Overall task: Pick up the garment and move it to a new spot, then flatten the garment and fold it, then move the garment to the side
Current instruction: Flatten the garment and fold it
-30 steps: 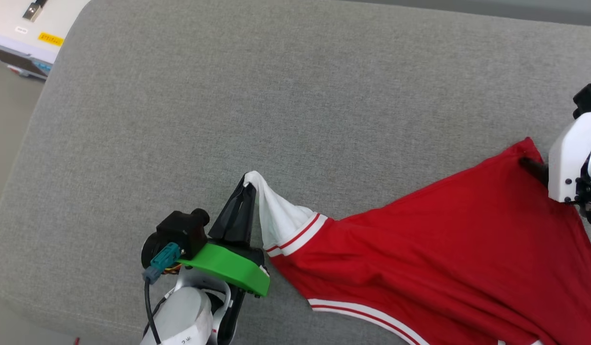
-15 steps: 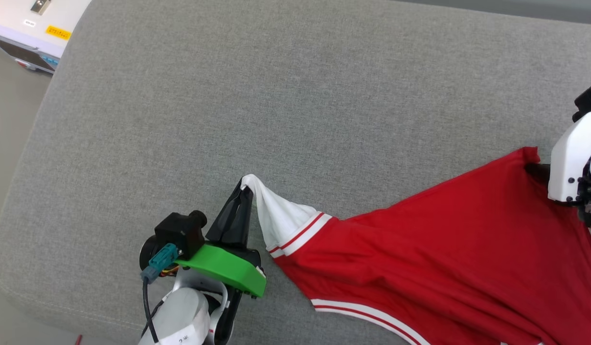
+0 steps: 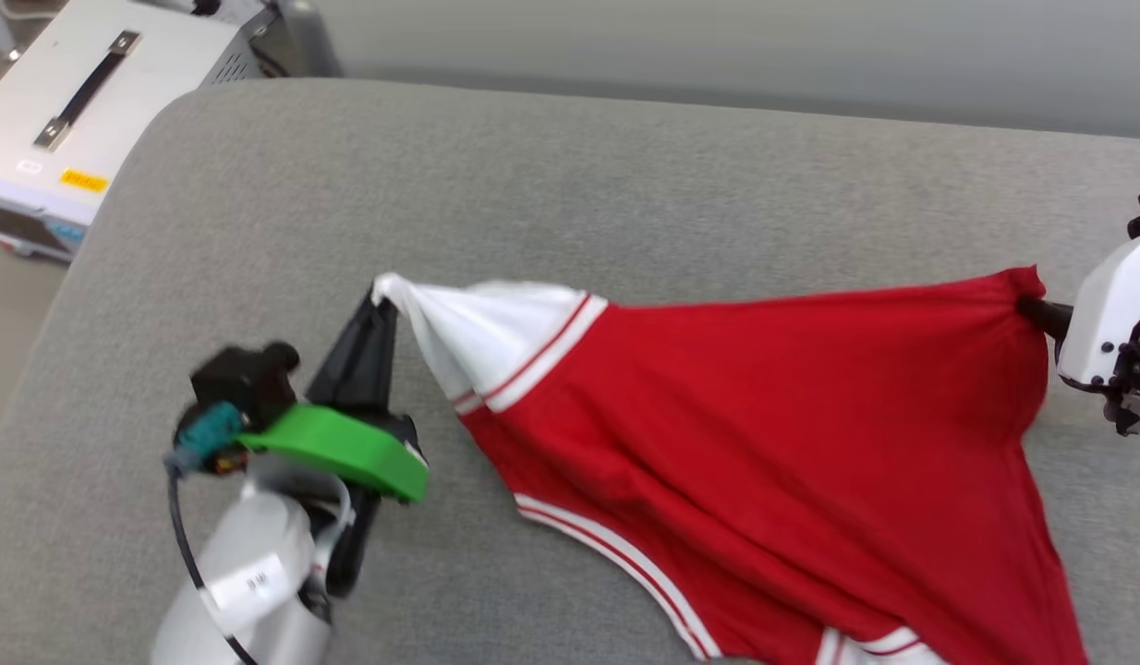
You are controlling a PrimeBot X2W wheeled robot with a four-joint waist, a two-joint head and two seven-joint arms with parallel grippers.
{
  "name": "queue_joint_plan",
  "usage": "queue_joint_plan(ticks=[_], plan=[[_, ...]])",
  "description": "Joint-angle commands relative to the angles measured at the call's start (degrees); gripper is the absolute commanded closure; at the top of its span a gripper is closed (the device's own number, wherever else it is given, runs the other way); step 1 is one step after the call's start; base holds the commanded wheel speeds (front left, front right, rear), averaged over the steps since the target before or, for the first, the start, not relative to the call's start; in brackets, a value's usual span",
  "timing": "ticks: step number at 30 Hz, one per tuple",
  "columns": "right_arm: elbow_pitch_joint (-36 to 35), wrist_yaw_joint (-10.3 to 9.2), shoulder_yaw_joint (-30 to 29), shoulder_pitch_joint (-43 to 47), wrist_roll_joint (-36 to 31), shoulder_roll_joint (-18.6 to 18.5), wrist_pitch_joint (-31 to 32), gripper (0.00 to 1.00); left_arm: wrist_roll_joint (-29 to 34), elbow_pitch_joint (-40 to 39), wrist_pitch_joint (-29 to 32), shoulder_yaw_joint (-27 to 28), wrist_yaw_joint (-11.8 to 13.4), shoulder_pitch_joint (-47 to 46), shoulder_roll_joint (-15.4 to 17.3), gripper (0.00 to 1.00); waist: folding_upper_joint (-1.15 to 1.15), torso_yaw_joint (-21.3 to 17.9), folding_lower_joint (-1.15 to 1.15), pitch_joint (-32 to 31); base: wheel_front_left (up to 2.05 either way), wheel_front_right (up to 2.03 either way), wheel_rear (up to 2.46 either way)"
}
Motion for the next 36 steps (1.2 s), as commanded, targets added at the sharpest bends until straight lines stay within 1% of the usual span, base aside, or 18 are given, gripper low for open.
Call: queue_joint_plan(ticks=[1,5,11,15,18,22,29,32,36], plan=[[-0.49,0.02,-0.22,-0.17,-0.75,-0.14,-1.17,1.0,-0.12,-0.1,0.49,0.77,-0.33,-3.24,1.12,1.0,0.0,-3.31,0.0,-2.61,0.0,0.0,0.0],[-1.2,0.02,-0.79,-1.81,-2.5,0.4,-4.11,1.0,-1.0,1.2,2.57,2.12,-1.1,-9.9,3.03,1.0,0.0,-5.31,0.0,-3.05,0.0,0.0,0.0],[-0.8,0.02,-1.69,-7.31,-5.69,0.99,-8.49,1.0,-1.96,6.22,6.16,2.73,-2.13,-22.61,4.64,1.0,0.0,-7.23,0.0,-1.65,0.0,0.0,0.0],[-0.49,0.02,-2.63,-13.98,-7.87,0.8,-11.22,1.0,-0.96,10.69,8.49,2.44,-2.24,-32.72,5.59,1.0,0.0,-7.73,0.0,2.15,0.0,0.0,0.0],[0.35,0.02,-3.92,-20.7,-10.25,0.64,-13.79,1.0,0.25,15.19,9.4,2.15,-2.43,-41.84,6.48,1.0,0.0,-8.18,0.0,5.87,0.0,0.0,0.0],[1.55,0.02,-5.21,-29.7,-14.58,0.6,-17.42,1.0,2.1,19.85,8.55,2.27,-2.4,-53.09,7.8,1.0,0.0,-8.6,0.0,10.96,0.0,0.0,0.0],[4.85,0.02,-8.11,-44.83,-19.98,2.24,-22.61,1.0,3.92,26.84,7.05,3.17,-2.47,-69.78,10.95,1.0,0.0,-9.06,0.0,20.28,0.0,0.0,0.0],[6.98,0.02,-8.04,-49.73,-21.08,2.41,-23.94,1.0,3.94,29.8,6.02,3.55,-2.72,-74.66,11.85,1.0,0.0,-8.8,0.0,23.12,0.0,0.0,0.0],[10.98,0.02,-6.78,-54.0,-21.45,3.61,-25.92,1.0,3.38,34.25,4.4,3.75,-3.14,-77.86,12.19,1.0,0.0,-8.63,0.0,25.08,0.0,0.0,0.0]])
